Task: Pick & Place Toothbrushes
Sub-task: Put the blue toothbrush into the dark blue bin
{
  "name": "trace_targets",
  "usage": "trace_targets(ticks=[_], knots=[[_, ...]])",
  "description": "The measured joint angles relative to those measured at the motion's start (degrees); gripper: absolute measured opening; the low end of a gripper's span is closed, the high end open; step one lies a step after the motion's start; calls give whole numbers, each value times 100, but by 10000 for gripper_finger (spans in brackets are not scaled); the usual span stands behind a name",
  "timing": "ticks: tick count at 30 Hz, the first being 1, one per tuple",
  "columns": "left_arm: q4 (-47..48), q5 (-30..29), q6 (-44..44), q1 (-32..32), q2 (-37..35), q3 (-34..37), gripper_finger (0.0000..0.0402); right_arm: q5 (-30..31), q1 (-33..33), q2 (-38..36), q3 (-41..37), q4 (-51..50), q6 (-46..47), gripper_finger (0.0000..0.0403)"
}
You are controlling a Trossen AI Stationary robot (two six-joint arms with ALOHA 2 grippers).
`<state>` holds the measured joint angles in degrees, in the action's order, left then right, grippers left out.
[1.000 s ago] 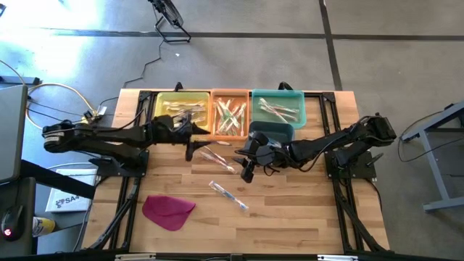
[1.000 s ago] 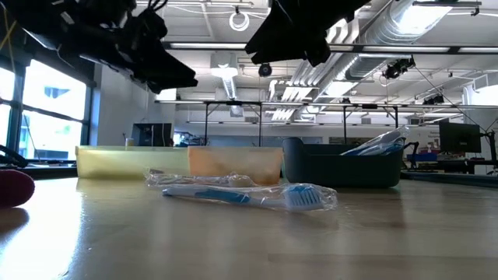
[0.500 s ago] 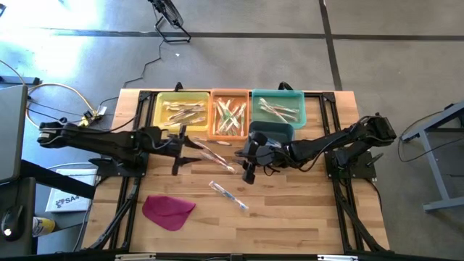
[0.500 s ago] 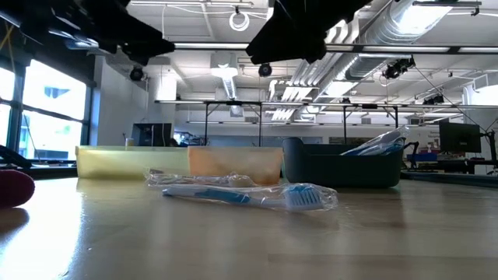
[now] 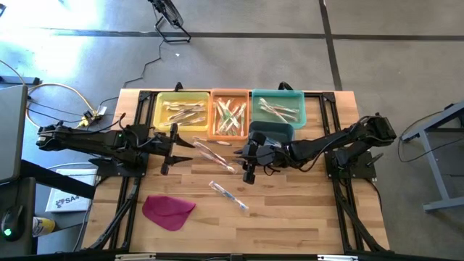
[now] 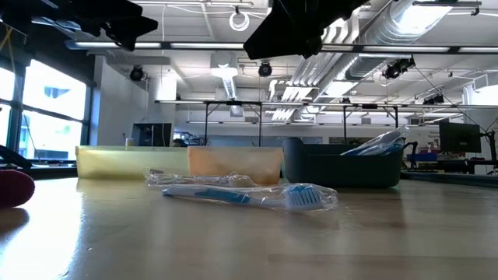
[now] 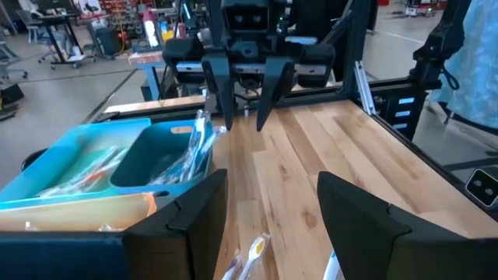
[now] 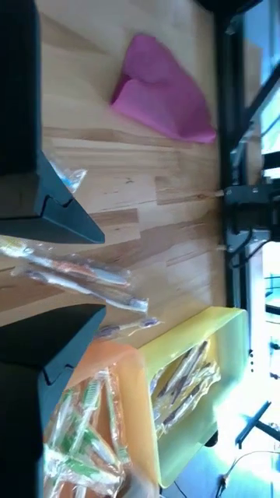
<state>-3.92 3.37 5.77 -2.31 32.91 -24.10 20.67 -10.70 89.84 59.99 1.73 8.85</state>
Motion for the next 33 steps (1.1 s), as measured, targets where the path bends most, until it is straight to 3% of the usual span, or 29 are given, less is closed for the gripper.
trace_targets(ticks=[19,33], knots=[[111,-99,-9,2,-15,0,193,4,-22,2,0,118,210,128],[271,-126,-10,2,-14,-7,193,60,-421,38,221,257,499,128]])
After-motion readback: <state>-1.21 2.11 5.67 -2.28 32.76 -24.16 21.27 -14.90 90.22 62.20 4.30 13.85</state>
